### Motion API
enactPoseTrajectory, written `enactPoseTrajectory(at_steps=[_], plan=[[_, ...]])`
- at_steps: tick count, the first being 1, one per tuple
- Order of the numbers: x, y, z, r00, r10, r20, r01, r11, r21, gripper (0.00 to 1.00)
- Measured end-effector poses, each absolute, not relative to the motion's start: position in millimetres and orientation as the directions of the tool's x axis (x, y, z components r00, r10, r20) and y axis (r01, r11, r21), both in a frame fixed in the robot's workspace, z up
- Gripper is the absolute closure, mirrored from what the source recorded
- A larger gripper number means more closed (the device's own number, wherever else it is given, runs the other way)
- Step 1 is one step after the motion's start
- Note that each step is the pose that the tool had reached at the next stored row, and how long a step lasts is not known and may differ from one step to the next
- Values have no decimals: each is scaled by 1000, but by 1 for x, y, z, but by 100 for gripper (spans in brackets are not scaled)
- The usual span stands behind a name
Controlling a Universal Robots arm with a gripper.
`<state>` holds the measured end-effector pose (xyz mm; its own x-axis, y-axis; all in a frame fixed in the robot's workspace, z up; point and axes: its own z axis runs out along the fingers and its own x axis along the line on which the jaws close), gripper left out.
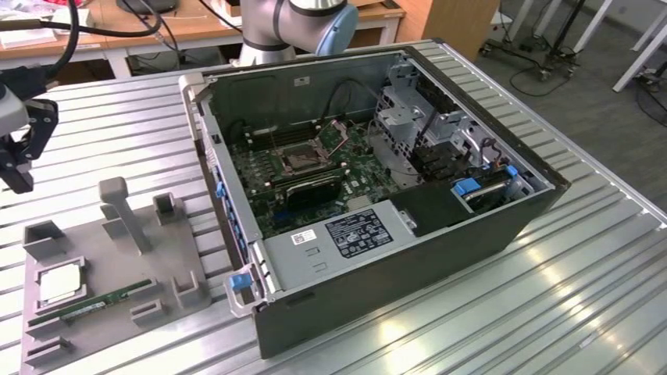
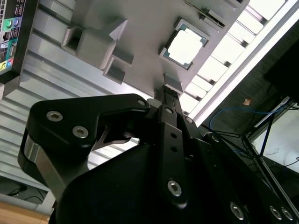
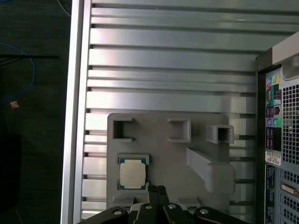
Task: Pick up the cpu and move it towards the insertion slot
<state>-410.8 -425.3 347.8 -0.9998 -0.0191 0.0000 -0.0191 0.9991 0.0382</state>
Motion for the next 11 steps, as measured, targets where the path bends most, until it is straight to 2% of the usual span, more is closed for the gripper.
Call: enactPoseTrajectory(at_steps=[11], plan=[[-417,-430,343,-1000,-19,0,-19,999,38,89]])
